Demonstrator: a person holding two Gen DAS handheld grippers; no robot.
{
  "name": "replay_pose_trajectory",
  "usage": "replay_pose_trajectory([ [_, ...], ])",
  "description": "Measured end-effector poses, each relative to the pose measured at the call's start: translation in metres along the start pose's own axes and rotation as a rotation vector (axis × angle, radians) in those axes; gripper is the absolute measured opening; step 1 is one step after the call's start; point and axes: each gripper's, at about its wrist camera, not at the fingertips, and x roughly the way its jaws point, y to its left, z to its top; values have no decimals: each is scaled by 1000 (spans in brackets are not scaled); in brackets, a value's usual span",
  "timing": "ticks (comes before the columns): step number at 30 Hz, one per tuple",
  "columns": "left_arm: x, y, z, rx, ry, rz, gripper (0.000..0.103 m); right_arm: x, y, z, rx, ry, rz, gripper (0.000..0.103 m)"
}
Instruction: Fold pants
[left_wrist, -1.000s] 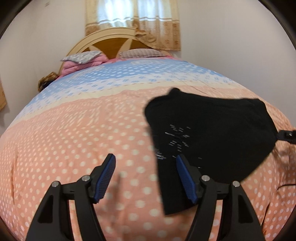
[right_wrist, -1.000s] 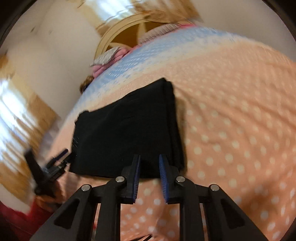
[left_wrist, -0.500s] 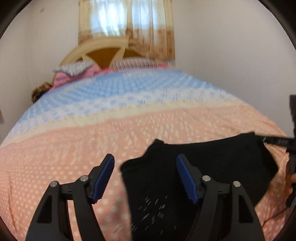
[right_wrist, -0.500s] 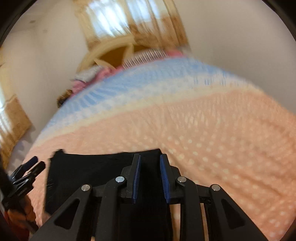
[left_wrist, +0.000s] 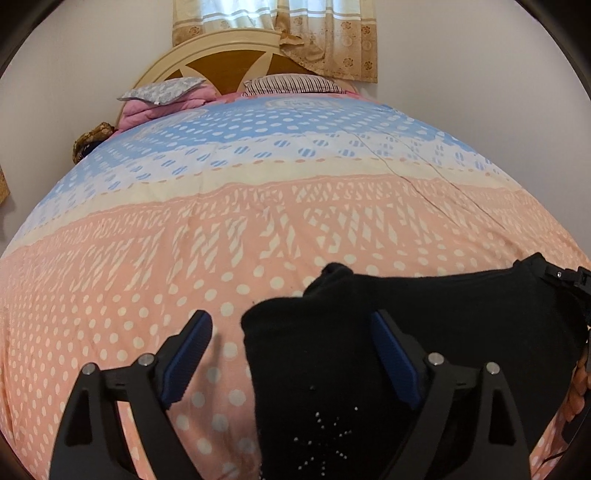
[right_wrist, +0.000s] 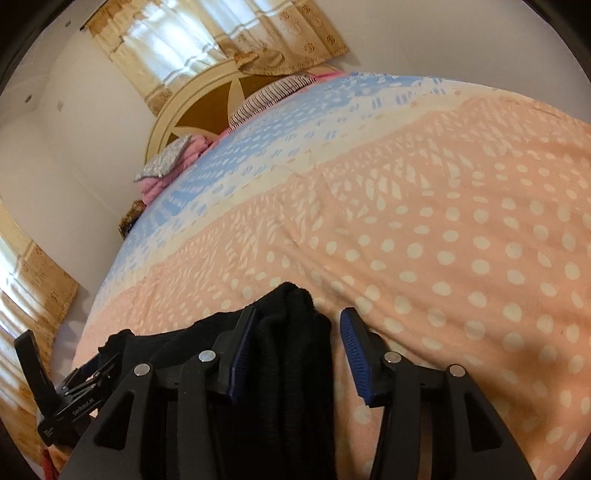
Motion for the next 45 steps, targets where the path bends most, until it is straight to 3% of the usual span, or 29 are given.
replay_pose_trajectory([
  [3,-15,5,0,-5,3,-21,90,-10,-5,3,51,-26,53,49],
  [7,-31,9,-1,19,-25,-3,90,-46,-12,-5,110,-133,142,53],
  [10,-32,15,-6,-21,-10,-32,90,-56,-14,-16,138,-127,159,65],
  [16,-33,23,-22,-106,15,-170,92,-51,-21,-30,192,-54,140,65],
  [20,-25,20,-31,-99,47,-171,97,-54,-26,-42,247,-53,184,65],
  [25,-16,29,-41,-183,83,-215,99,-58,-11,-62,167,-23,166,66],
  [30,-19,19,-42,-148,96,-204,99,-56,10,-65,46,23,111,66],
  [34,-20,20,-42,-133,105,-195,99,-53,14,-67,32,54,158,66],
  [43,-24,19,-45,-129,111,-197,97,-50,25,-72,-40,46,90,66],
  [45,-26,16,-47,-129,109,-201,92,-50,25,-73,-41,41,83,66],
])
